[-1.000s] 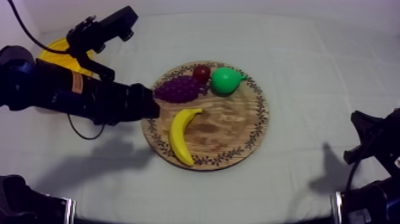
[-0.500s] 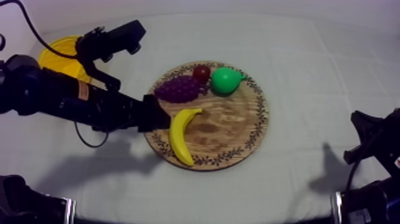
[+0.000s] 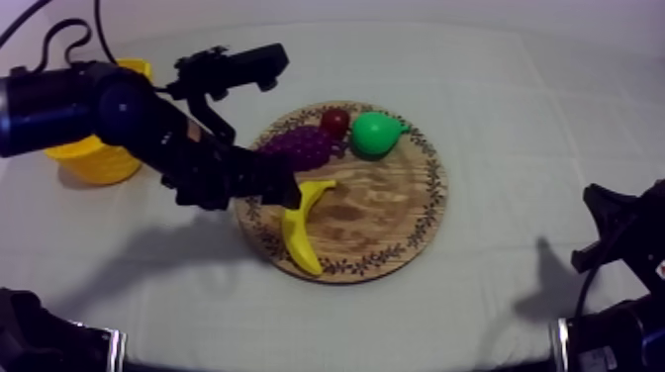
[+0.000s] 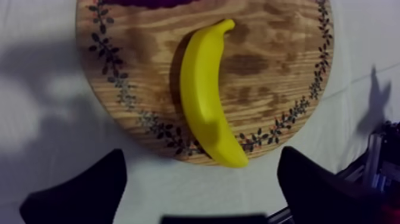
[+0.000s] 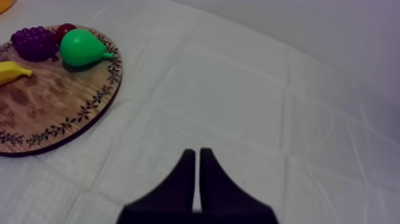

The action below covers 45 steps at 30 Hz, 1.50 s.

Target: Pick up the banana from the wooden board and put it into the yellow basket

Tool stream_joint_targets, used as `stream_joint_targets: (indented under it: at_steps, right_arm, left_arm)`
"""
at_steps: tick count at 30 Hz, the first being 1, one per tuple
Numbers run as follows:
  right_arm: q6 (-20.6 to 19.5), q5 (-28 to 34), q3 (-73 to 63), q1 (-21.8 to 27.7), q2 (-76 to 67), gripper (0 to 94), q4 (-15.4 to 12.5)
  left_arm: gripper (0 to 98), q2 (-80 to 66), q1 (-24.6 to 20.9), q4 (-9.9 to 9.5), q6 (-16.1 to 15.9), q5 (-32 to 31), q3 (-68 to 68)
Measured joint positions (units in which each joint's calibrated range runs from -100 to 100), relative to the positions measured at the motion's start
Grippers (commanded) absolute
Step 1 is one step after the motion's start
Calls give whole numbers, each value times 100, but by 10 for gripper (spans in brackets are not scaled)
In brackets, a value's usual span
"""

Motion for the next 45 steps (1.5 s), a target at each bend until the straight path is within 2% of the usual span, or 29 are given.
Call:
stream_joint_targets:
  at_steps: [8,16,26,31,41,45]
  right_arm:
    - [0,0,0,0,0,5,0]
    - [0,0,0,0,0,5,0]
    - [0,0,0,0,0,5,0]
    - [0,0,0,-21,0,5,0]
    - [0,0,0,-38,0,5,0]
    - [0,0,0,-42,0,5,0]
  left_arm:
    - [949,948,-12,-18,75,580,-793]
    - [903,1749,78,-218,313,1208,-1374]
    - [723,2256,296,-508,702,1798,-1734]
    - [614,2431,420,-595,755,1945,-1898]
    - [368,2688,493,-650,746,2028,-2107]
    - [309,2759,497,-668,729,2047,-2162]
